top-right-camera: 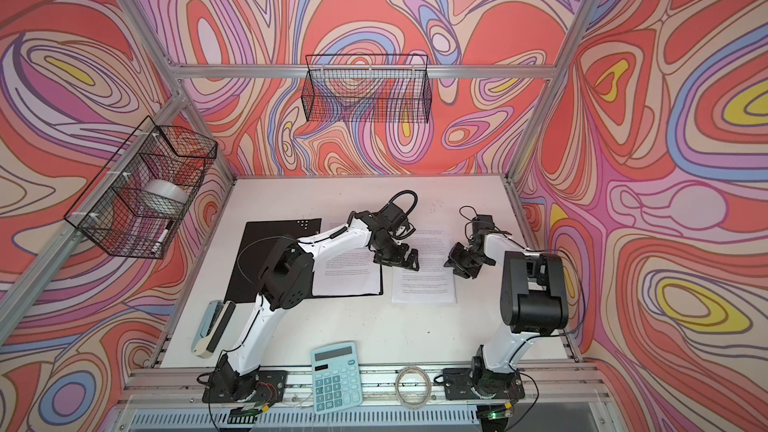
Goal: Put the files into the folder
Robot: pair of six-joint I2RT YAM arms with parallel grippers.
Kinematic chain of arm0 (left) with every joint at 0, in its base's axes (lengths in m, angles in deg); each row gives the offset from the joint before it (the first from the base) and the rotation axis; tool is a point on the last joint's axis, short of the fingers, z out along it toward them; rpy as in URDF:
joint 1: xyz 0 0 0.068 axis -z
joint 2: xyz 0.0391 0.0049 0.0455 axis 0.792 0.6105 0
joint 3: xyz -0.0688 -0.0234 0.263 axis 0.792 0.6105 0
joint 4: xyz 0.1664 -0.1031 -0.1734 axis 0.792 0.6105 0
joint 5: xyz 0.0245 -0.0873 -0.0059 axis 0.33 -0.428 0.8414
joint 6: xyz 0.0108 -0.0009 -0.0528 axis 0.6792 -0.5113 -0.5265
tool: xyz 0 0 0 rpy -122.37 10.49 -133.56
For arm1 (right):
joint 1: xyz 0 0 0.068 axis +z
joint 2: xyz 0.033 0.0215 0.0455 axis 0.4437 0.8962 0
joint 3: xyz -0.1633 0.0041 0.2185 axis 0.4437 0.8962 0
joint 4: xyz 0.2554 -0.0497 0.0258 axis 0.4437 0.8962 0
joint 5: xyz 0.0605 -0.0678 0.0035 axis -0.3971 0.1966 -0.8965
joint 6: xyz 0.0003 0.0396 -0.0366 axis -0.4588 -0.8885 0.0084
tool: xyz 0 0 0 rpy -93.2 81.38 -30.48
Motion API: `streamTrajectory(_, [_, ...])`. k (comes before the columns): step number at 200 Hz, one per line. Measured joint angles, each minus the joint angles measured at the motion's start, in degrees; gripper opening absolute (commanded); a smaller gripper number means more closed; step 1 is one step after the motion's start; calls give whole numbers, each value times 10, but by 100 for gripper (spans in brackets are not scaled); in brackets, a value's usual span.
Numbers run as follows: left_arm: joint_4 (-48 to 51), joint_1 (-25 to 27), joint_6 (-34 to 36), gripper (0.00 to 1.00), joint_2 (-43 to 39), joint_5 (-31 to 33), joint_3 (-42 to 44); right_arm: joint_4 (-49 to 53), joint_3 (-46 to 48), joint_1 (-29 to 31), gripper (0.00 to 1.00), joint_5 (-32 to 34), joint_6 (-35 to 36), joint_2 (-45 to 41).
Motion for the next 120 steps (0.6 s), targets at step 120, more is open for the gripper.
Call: streamTrajectory(120, [7,-6,20,100,0,3,-2,7,8,-3,10,-18,21,0])
